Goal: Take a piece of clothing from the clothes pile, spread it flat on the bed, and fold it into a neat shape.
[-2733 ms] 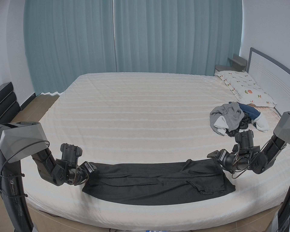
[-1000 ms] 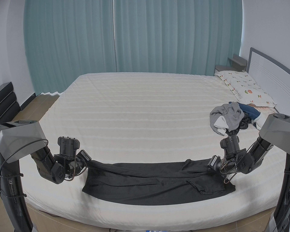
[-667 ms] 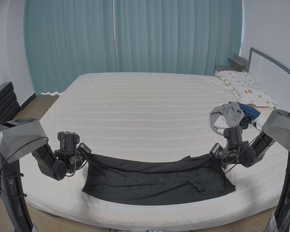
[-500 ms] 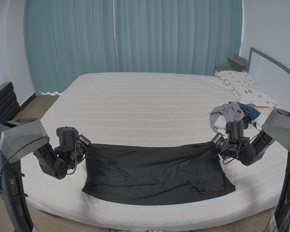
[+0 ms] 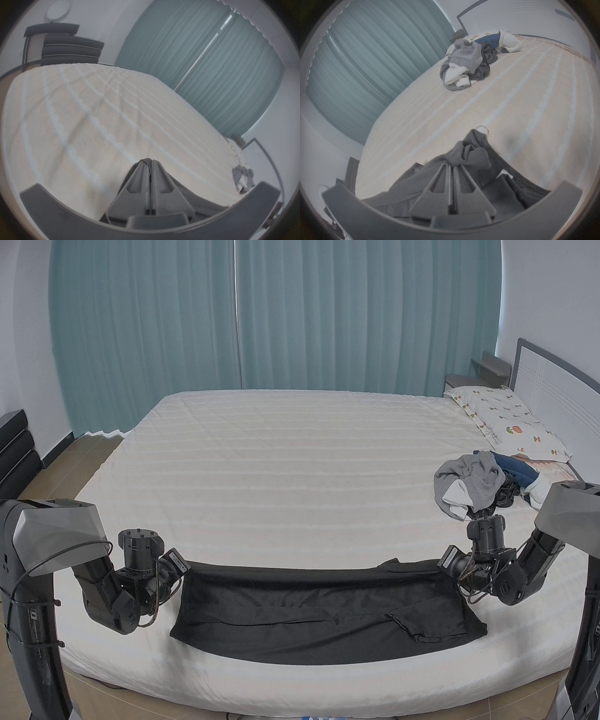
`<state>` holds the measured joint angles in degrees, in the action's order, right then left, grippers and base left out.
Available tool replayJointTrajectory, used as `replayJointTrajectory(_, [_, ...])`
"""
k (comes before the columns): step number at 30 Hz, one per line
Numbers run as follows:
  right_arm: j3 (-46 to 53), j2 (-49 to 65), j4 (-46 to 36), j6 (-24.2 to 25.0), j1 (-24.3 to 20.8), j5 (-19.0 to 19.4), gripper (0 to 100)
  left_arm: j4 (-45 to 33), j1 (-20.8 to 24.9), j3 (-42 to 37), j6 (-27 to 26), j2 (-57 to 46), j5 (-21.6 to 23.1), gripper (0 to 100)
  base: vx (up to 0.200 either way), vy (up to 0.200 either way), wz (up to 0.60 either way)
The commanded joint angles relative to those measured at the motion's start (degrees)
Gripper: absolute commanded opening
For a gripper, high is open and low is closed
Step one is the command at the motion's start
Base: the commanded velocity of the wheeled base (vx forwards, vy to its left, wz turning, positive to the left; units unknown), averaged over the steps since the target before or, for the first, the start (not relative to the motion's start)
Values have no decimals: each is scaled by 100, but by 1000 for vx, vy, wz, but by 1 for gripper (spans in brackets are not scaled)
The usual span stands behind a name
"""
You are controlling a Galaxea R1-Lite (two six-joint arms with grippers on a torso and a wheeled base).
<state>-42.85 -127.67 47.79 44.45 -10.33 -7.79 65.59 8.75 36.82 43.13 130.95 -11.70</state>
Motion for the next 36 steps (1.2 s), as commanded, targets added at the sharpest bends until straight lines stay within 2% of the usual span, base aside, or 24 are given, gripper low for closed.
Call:
replayJointTrajectory(1, [268,-100,-15,-226,-13,-3,0,7,30,-403,-446,18,1,0,0,0,0])
replayJointTrajectory(6, [330,-267,-24,-419,-31,-3,0,7,92,-667,-920,124,10,0,0,0,0])
replayJointTrajectory(11, [400,-390,-24,-595,-31,-12,0,-55,197,-737,-956,185,10,0,0,0,0])
replayJointTrajectory(26, [383,-381,-33,-674,-13,-56,0,-81,285,-966,-1193,194,10,0,0,0,0])
replayJointTrajectory(27, [383,-381,-33,-674,-5,-65,100,-81,294,-1001,-1202,194,10,0,0,0,0])
replayJointTrajectory(28, [383,-381,-33,-674,4,-65,100,-81,302,-1018,-1202,194,10,100,0,0,0])
replayJointTrajectory(36, [374,-170,-6,-674,83,-82,100,-107,373,-1142,-1219,-70,10,100,0,0,0])
